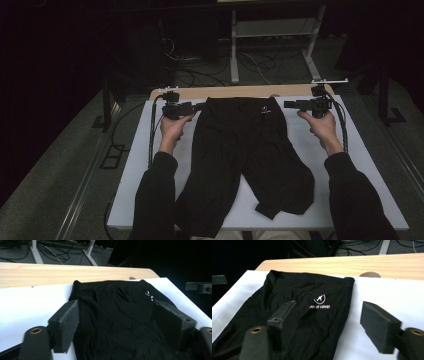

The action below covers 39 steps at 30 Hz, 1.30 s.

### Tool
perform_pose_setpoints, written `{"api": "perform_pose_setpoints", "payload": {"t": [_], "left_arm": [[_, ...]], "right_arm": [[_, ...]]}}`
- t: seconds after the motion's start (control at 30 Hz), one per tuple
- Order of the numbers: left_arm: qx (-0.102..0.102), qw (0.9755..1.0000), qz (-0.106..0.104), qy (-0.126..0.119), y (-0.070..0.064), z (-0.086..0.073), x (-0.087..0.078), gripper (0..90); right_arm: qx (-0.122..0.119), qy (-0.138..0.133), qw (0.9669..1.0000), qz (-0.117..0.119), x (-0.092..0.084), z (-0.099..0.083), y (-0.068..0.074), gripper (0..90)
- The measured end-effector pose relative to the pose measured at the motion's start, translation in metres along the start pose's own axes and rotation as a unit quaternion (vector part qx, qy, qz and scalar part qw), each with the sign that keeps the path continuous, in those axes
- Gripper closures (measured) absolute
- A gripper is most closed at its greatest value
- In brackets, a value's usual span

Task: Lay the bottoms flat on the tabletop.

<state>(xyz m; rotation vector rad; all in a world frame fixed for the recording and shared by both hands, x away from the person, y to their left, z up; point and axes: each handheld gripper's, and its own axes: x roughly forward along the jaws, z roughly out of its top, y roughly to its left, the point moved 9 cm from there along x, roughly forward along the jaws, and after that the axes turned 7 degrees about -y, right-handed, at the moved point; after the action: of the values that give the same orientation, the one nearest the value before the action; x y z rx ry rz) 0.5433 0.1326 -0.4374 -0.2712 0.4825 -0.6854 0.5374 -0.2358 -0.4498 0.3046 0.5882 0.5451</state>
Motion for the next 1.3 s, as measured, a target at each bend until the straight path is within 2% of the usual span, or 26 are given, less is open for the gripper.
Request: {"api": "perform_pose_setpoints", "payload": {"t": [0.13,0.23,0.3,0.33,0.4,0.57,0.87,1.17,1.3], "left_arm": [[-0.007,1.0,-0.006,-0.002,-0.001,-0.004,-0.004,14.5],[-0.011,0.9999,-0.008,-0.007,-0.001,-0.005,-0.007,11.8],[-0.012,0.9999,-0.006,-0.004,-0.001,-0.006,-0.009,6.5],[-0.011,0.9999,-0.004,0.0,-0.001,-0.007,-0.01,3.9],[-0.008,1.0,-0.003,0.004,-0.002,-0.008,-0.011,0.0],[-0.003,1.0,-0.004,0.004,-0.011,-0.01,-0.019,0.0],[0.013,0.9998,-0.012,0.004,-0.037,-0.015,-0.033,0.0],[0.012,0.9992,-0.038,0.004,-0.064,-0.026,-0.038,0.0],[0.022,0.9984,-0.05,0.011,-0.076,-0.031,-0.037,0.0]], "right_arm": [[0.007,0.004,1.0,0.006,-0.005,-0.006,-0.001,15.1],[0.008,0.002,0.9998,0.016,-0.012,-0.01,-0.002,11.2],[0.011,0.012,0.9996,0.024,-0.015,-0.015,-0.002,1.4],[0.013,0.015,0.9995,0.023,-0.016,-0.017,-0.003,0.7],[0.015,0.022,0.9992,0.03,-0.019,-0.024,-0.002,0.7],[0.014,0.028,0.9987,0.041,-0.029,-0.04,0.003,0.0],[0.003,0.029,0.9983,0.051,-0.054,-0.061,0.02,0.0],[0.0,0.036,0.9981,0.051,-0.075,-0.083,0.027,0.0],[0.002,0.039,0.998,0.049,-0.085,-0.093,0.027,0.0]]}}
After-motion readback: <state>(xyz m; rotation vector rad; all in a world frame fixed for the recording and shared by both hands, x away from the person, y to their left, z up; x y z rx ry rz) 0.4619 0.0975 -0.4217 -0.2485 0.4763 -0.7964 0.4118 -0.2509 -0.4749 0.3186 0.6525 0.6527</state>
